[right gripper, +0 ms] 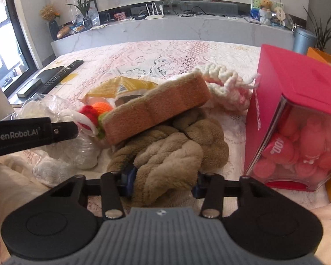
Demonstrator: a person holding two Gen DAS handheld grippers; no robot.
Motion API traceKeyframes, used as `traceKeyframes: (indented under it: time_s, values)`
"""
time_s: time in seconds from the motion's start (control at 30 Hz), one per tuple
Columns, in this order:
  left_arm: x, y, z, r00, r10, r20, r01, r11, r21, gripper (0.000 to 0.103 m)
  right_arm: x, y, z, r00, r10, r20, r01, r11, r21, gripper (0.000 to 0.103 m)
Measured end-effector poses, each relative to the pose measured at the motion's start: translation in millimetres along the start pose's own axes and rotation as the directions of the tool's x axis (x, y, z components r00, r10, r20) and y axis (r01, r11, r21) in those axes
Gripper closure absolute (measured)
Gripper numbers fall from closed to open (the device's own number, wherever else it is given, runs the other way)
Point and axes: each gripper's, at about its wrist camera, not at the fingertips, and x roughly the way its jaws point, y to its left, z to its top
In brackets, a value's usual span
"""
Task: Organize soft objects
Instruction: 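Grasp the white tissue bag with the left tool while the right tool grasps the brown towel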
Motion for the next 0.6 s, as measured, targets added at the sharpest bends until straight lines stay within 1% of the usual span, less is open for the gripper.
traceKeyframes:
  time_s: [0.1, 0.27, 0.47, 0.6]
  values:
    - [-10, -2, -5, 1.0, -0.016, 0.016, 0.016, 1.0, 0.009, 0.058, -12, -4, 0, 1.0, 0.002, 0.013, -0.002, 1.0, 0.022, 0.061]
    - [-32, -9, -15, 0.996, -0.056, 0.068, 0.054, 0.998, 0.029, 0.058, -35, -10, -5, 0.999, 0.009, 0.04, -0.011, 0.999, 0.05, 0.061]
    - [-54, -15, -24, 0.991, -0.083, 0.108, 0.081, 0.996, 0.026, 0.058, -65, -10, -10, 0.994, 0.023, 0.106, -0.028, 0.999, 0.043, 0.061]
    - [-68, -16, -27, 0.987, -0.09, 0.131, 0.089, 0.996, 0.02, 0.058, -85, -10, -12, 0.986, 0.032, 0.163, -0.036, 0.999, 0.026, 0.06]
